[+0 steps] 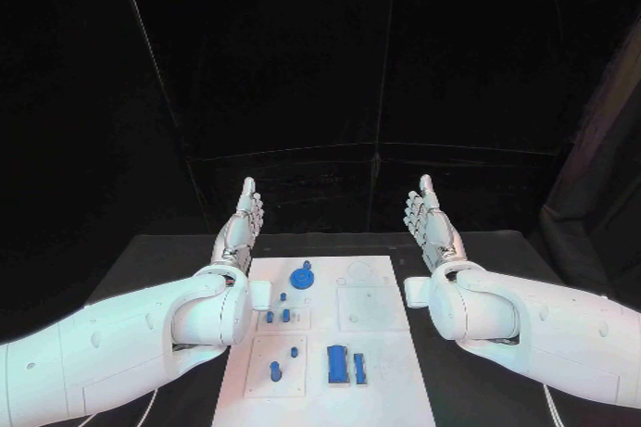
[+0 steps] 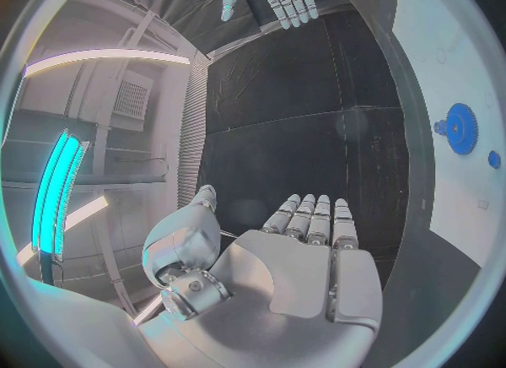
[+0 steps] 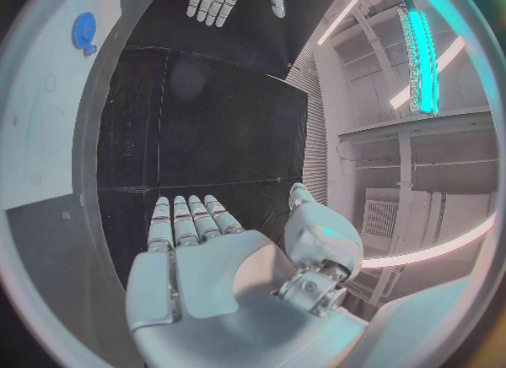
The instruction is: Assemble the parts on the task board
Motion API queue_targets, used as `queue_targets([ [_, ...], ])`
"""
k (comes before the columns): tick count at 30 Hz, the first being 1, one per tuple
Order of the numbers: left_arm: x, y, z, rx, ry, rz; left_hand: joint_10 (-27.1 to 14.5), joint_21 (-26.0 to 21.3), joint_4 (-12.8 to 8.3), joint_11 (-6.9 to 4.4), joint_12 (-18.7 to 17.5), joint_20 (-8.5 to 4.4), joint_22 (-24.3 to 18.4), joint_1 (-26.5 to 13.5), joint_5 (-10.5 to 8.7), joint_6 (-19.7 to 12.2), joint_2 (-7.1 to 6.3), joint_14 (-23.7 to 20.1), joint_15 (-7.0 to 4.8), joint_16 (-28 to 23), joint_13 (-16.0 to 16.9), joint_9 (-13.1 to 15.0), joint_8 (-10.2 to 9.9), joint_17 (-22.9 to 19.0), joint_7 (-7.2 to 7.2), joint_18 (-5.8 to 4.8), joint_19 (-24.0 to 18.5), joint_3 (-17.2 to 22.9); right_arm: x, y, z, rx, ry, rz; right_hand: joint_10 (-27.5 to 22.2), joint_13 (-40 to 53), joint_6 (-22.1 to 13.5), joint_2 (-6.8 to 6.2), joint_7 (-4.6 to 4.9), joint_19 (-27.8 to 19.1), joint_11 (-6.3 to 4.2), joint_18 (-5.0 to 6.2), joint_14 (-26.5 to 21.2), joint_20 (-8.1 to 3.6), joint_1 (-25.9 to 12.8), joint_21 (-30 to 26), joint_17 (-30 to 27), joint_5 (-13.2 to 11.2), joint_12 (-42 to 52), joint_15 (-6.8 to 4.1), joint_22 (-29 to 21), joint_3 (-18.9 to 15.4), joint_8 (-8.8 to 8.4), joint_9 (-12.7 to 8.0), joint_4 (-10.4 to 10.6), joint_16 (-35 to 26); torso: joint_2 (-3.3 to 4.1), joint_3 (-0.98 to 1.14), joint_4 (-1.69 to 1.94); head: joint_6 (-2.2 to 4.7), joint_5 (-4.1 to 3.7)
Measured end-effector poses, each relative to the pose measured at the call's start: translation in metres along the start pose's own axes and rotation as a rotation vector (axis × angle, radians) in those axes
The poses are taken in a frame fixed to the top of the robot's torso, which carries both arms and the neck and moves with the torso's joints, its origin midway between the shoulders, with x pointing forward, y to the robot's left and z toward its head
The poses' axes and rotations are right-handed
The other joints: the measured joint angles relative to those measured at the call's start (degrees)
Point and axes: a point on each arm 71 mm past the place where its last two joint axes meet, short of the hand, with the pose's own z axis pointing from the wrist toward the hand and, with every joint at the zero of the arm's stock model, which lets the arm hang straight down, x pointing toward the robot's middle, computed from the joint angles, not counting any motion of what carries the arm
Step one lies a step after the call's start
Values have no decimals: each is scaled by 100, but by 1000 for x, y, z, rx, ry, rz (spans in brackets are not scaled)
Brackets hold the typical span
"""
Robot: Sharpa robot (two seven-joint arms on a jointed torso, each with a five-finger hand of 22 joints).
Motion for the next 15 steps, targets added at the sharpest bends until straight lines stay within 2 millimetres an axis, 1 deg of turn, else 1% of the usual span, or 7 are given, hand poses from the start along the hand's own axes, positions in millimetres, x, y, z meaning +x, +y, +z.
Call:
queue_targets([
  [2, 0, 0, 0, 0, -1, 1, -30, 0, 0, -9, 0, -1, -5, -50, 0, -27, -23, -89, -3, 0, 0, 0, 0, 0, 1, -76, -87, 0, 0, 0, 0, 0, -1, 0, -389, 0, -398, 3, -1, -416, 3, 1, -316, -5, -228, 0, 0, 0, 0, -1, 0, 0, 0, 0, 0, 1, 0, 0, 0, 0, 0],
  [5, 0, 0, 0, 1, -2, 2, -165, 0, 0, 0, 0, -3, -7, -123, 0, -176, -19, -270, -4, 0, 1, 1, 0, 0, 4, -89, -148, 0, 0, 0, 0, 0, -2, 0, -552, 1, -496, 2, -4, -514, 5, 0, -580, -8, -710, 0, 0, 0, 0, -1, 0, 0, 0, 0, 0, 1, 0, 0, 0, 0, 0],
  [7, 0, 0, 0, 1, -3, 2, -399, 0, 0, -1, 0, -6, -8, -236, 0, -399, -2, -428, -4, 0, 1, 1, 0, 1, 3, -88, -247, 0, 0, 0, 0, 0, -3, 0, -552, 1, -496, 10, -4, -514, 5, 1, -581, -8, -732, 0, 0, 0, 0, -2, 0, 0, 0, 0, 0, 1, 0, 0, 0, 0, 0],
  [8, 0, 0, 0, 1, -3, 3, -552, 0, 0, -2, 0, -9, -10, -444, 0, -539, -4, -530, -4, 0, 1, 1, 0, 1, 1, -89, -296, 0, 0, 0, 0, 0, -3, 0, -552, 1, -496, 7, -4, -514, 5, 1, -582, -8, -742, 0, 0, 0, 0, -2, 1, 0, 0, 0, 0, 1, 0, 1, 0, 0, 0],
  [9, 0, 0, 0, 1, -3, 3, -585, 0, 0, -6, 0, -11, -12, -704, 0, -575, -10, -554, -1, 0, 1, 1, 0, 1, -1, -89, -298, 0, 0, 0, 0, 0, -3, 0, -552, 1, -496, 7, -4, -514, 5, 1, -581, -8, -742, 0, 0, 0, 0, -2, 0, 0, 0, 1, 0, 1, 0, 0, 0, 0, 0],
  [10, 0, 0, 0, 1, -4, 3, -591, 0, 0, -1, 0, -11, -12, -785, 0, -575, -11, -554, -3, 0, 1, 1, 0, 1, -1, -89, -298, 0, 0, 0, 0, 0, -3, 0, -551, 1, -496, 7, -4, -514, 5, 1, -581, -8, -742, 0, 1, 0, 0, -2, 0, 0, 0, 1, 0, 1, 0, 1, 0, 0, 0],
  [15, 0, 0, 0, 1, -4, 4, -591, 0, 0, -1, 0, -11, -14, -791, 0, -575, -9, -554, -2, 0, -2, 1, 0, 1, -1, -88, -298, 0, 0, 0, 0, 0, -4, 0, -551, 2, -496, 7, -4, -514, 5, 1, -581, -8, -742, 0, 1, 0, 0, -2, 1, 0, 0, 1, 0, 1, 0, 1, 0, 0, 0],
])
